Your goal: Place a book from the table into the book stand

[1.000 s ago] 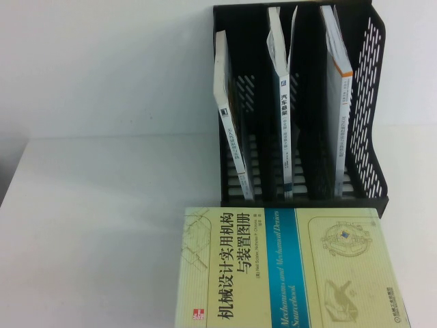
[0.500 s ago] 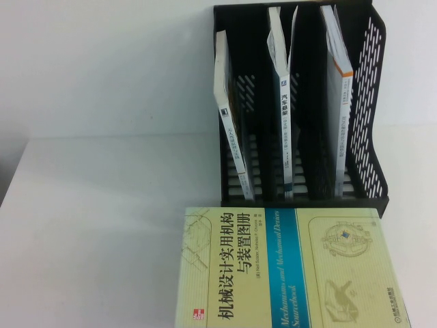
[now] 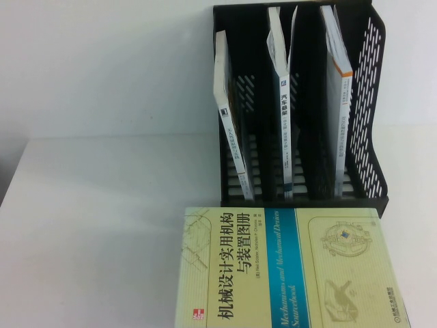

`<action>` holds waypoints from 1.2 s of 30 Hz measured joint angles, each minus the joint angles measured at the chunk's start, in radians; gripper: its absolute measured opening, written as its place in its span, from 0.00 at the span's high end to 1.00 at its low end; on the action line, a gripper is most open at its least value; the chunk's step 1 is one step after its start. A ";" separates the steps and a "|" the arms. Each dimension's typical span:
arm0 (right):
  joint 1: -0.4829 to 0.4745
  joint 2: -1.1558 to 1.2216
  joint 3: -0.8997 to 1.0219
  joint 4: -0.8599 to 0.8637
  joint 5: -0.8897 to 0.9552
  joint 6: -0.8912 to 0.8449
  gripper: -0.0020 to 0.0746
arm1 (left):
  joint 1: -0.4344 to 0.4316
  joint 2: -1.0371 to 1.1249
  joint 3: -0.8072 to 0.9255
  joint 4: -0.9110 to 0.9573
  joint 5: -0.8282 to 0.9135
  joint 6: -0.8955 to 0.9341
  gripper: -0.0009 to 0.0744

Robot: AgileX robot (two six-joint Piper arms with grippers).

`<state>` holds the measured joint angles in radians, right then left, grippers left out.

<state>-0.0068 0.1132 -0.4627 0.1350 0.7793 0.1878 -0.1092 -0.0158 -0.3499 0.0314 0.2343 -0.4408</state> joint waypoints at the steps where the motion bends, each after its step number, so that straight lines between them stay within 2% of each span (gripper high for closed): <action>1: 0.000 0.029 -0.018 0.008 0.077 0.000 0.98 | 0.000 0.000 0.011 -0.045 0.025 -0.013 0.99; 5: 0.000 0.127 -0.048 0.070 0.203 0.002 0.98 | 0.000 0.002 0.085 -0.248 0.126 -0.028 0.99; 11: 0.000 0.197 -0.048 0.265 0.032 -0.011 0.98 | 0.000 0.055 0.183 -0.544 0.228 0.000 0.99; 15: 0.000 0.269 -0.050 0.383 -0.009 -0.120 0.98 | 0.000 0.121 0.190 -0.740 0.344 0.149 0.99; 20: 0.000 0.436 -0.050 0.464 0.093 -0.288 0.98 | 0.000 0.238 0.181 -0.941 0.515 0.391 0.99; 23: 0.000 0.550 -0.050 0.470 0.158 -0.351 0.98 | 0.000 0.314 0.145 -0.952 0.576 0.498 0.99; 27: 0.000 0.672 -0.050 0.470 0.185 -0.426 0.98 | 0.000 0.422 0.053 -0.845 0.583 0.526 0.99; 32: 0.000 0.806 -0.054 0.476 0.144 -0.511 0.98 | 0.000 0.573 -0.100 -0.689 0.594 0.519 0.99; 36: 0.000 0.895 -0.056 0.520 0.058 -0.603 0.98 | 0.000 0.692 -0.166 -0.660 0.599 0.519 0.99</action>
<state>-0.0068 1.0081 -0.5189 0.6546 0.8372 -0.4151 -0.1092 0.6763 -0.5162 -0.6283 0.8332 0.0783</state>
